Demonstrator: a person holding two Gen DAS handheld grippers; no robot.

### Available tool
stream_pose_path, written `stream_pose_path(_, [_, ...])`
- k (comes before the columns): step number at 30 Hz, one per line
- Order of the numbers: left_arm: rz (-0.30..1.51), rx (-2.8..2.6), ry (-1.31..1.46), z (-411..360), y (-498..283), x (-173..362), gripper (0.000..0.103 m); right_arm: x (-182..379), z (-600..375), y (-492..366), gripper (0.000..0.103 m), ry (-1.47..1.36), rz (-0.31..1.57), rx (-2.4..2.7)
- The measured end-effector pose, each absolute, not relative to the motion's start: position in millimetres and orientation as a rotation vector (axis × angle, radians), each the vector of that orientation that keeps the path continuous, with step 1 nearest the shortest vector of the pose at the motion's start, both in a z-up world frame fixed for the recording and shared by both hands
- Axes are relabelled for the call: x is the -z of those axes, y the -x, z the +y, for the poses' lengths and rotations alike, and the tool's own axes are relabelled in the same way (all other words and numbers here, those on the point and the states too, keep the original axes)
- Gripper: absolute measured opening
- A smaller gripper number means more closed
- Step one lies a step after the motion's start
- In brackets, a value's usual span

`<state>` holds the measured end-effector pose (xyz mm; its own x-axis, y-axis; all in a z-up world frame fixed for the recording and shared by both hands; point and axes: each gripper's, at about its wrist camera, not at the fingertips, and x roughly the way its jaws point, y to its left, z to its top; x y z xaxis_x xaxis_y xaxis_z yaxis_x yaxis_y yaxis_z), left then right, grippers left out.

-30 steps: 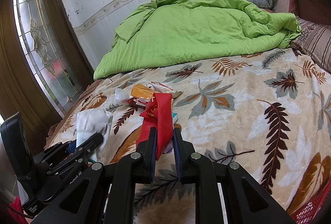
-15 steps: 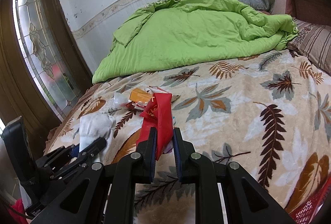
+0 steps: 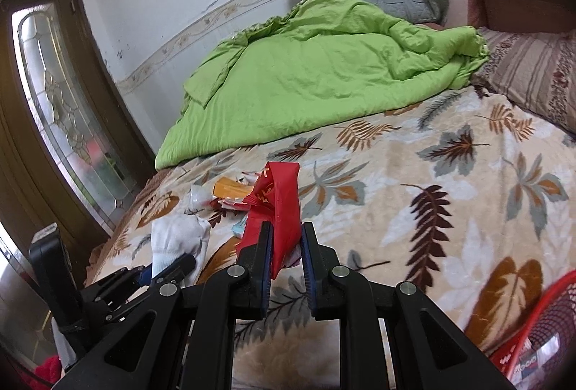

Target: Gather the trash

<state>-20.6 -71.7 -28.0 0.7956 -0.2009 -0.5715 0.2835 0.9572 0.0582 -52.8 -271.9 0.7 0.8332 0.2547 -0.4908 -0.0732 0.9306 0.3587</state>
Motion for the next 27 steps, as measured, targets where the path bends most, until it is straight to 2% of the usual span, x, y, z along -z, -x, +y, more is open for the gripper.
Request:
stream_pose_path(12, [0.586,0.350,-0.182,-112.7,42.6,10.2,0.018,-19.5,-324.9,99.0,0.016,-0.384,0.502,-0.109])
stream_pose_path(27, [0.564,0.473,-0.241,-169.9,63.5,-2.1,0.018,-5.1,-396.9,155.8,0.016,-0.458,0.509,0.032])
